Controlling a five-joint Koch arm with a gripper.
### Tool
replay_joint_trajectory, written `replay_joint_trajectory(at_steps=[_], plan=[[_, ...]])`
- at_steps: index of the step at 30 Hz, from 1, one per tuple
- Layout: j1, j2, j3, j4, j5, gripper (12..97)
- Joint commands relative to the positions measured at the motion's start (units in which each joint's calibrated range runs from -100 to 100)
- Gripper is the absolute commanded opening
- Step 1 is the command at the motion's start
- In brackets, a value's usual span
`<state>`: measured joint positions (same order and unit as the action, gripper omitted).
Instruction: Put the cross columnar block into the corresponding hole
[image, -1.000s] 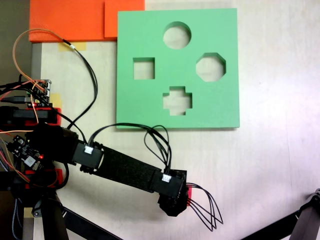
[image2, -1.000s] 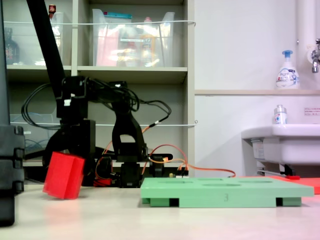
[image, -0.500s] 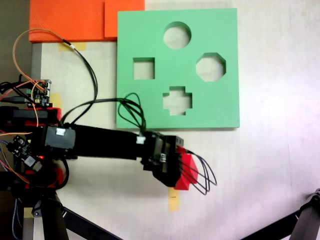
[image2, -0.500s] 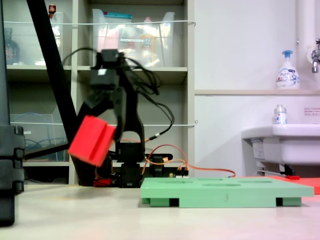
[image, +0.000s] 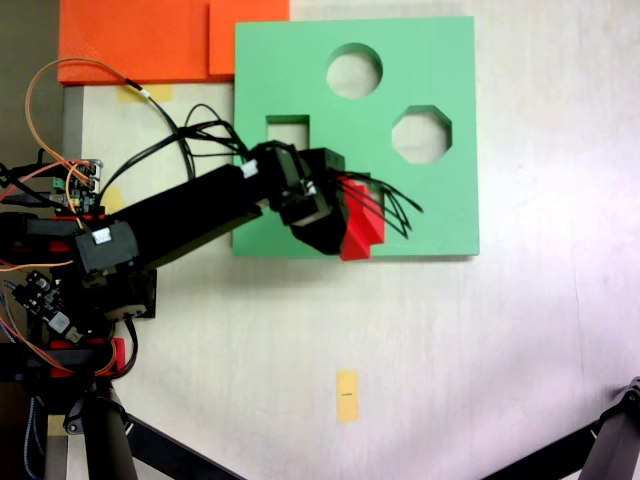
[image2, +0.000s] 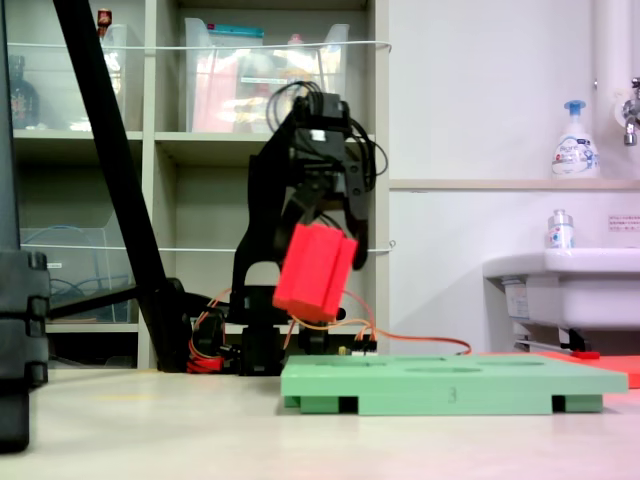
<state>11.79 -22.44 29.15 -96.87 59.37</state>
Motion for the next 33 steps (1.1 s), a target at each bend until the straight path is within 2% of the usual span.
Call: replay_joint_trajectory(at_steps=[1,9,33], plan=[[1.3,0.6,2.4,-3.1,1.2,31.4],[3.2,5.8,2.4,-3.1,3.1,31.4],[3.1,12.4,4.5,-3.1,6.7,31.5]])
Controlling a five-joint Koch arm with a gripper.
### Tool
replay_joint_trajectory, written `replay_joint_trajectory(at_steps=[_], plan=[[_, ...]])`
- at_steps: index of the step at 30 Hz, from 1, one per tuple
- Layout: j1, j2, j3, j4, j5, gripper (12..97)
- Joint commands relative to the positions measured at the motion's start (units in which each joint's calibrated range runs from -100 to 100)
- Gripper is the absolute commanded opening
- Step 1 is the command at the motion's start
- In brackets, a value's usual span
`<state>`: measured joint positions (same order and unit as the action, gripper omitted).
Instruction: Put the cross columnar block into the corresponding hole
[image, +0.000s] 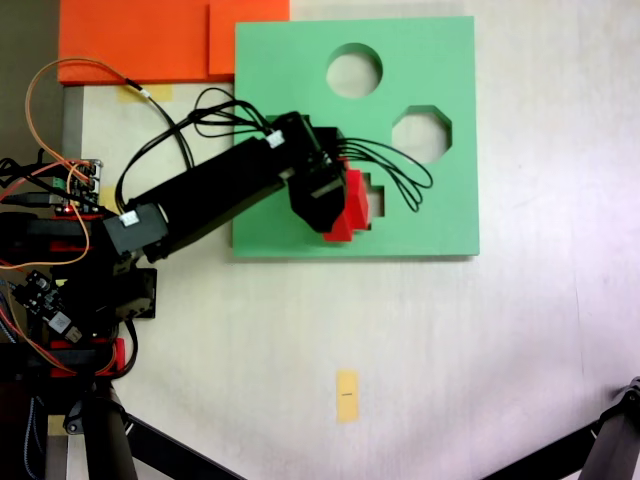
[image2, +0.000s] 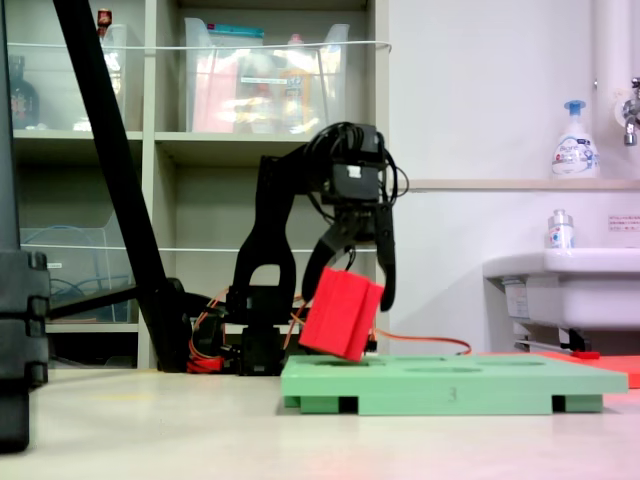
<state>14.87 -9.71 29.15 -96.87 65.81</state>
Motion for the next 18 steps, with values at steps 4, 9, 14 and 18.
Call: replay_joint_trajectory(at_steps=[4,9,14,18], plan=[[0.0,1.2,5.9,-3.1,0.0,31.8],[0.0,3.8,9.9,-3.0,-0.6,31.9],[0.2,6.5,11.9,-2.5,-0.6,31.9],[0.6,8.2,11.8,-2.6,-0.6,31.9]])
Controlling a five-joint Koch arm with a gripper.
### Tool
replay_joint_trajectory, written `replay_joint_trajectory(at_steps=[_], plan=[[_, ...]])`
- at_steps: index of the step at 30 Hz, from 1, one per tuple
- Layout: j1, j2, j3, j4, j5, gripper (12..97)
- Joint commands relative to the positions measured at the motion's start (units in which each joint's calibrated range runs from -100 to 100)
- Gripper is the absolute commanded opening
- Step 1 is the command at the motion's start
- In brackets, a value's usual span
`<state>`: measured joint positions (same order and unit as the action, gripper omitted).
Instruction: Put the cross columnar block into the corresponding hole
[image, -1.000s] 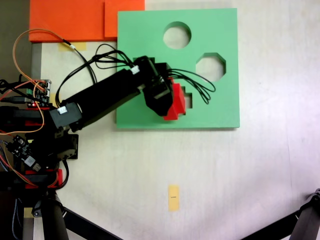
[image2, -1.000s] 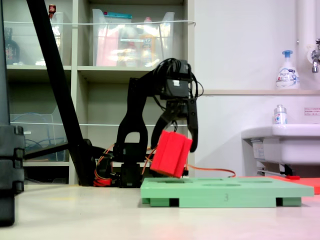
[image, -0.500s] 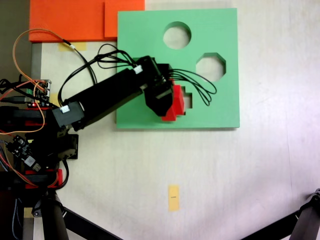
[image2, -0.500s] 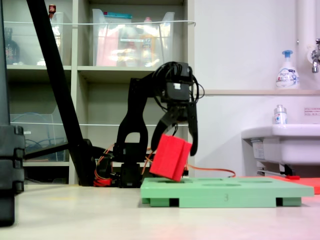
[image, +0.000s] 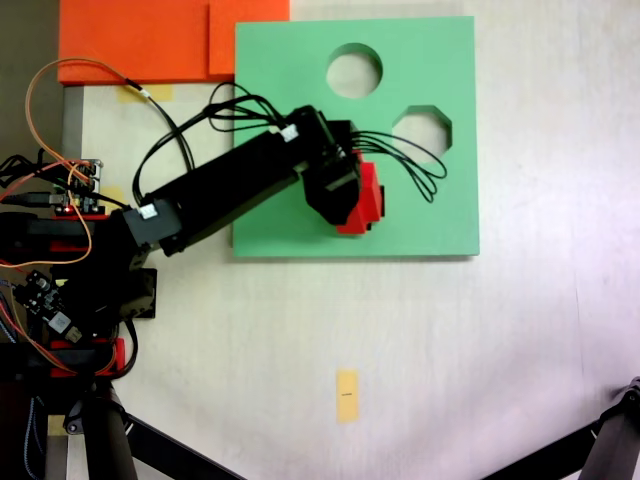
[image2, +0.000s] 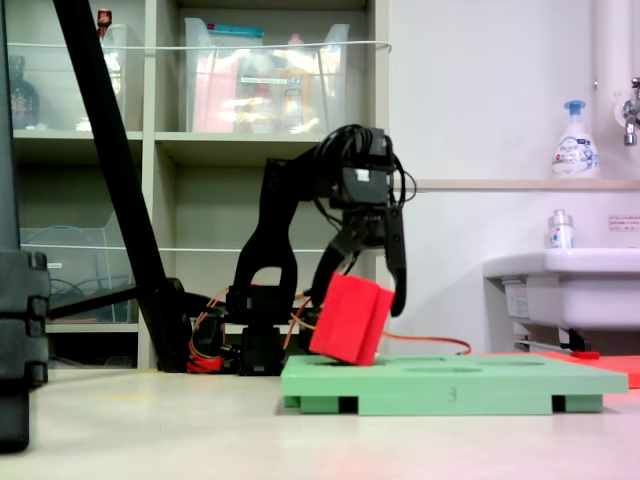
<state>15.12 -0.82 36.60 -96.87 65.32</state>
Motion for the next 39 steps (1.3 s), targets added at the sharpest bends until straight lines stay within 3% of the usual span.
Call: replay_joint_trajectory(at_steps=[1,39], plan=[[0.5,-0.3,4.4,-2.6,0.0,32.1],[1.9,5.3,4.4,0.8,4.9,33.0]])
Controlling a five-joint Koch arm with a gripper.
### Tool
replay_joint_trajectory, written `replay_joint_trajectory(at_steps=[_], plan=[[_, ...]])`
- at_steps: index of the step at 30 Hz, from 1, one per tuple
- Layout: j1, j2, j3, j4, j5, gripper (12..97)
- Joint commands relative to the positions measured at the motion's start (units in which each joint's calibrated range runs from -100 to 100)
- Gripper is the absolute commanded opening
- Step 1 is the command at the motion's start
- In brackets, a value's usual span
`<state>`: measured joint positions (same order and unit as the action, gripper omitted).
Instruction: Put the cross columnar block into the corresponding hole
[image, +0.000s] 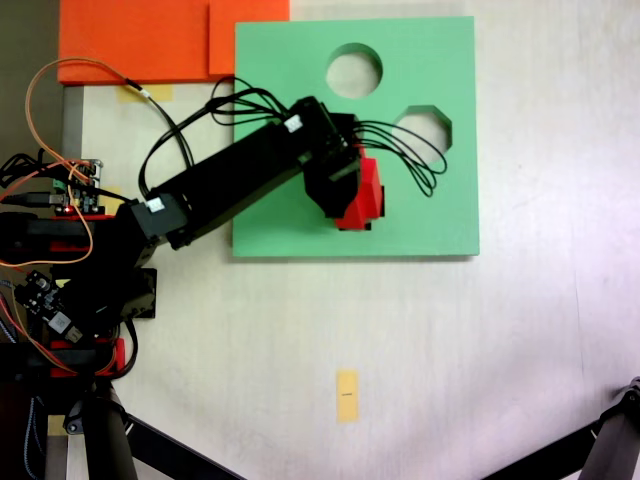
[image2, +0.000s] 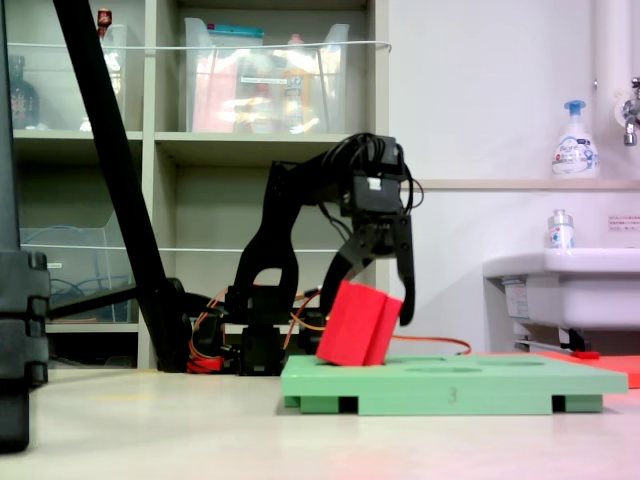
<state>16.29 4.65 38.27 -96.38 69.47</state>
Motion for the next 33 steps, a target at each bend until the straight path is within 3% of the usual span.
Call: replay_joint_trajectory(at_steps=[1,23,24,27,33], plan=[[0.7,0.1,2.7,0.4,0.6,33.0],[1.7,4.4,2.7,1.2,-3.7,34.4],[1.7,4.4,2.7,1.1,-3.7,35.8],[1.7,2.9,2.4,-0.4,-3.6,54.3],[1.1,-1.9,0.9,-3.6,-3.6,64.6]])
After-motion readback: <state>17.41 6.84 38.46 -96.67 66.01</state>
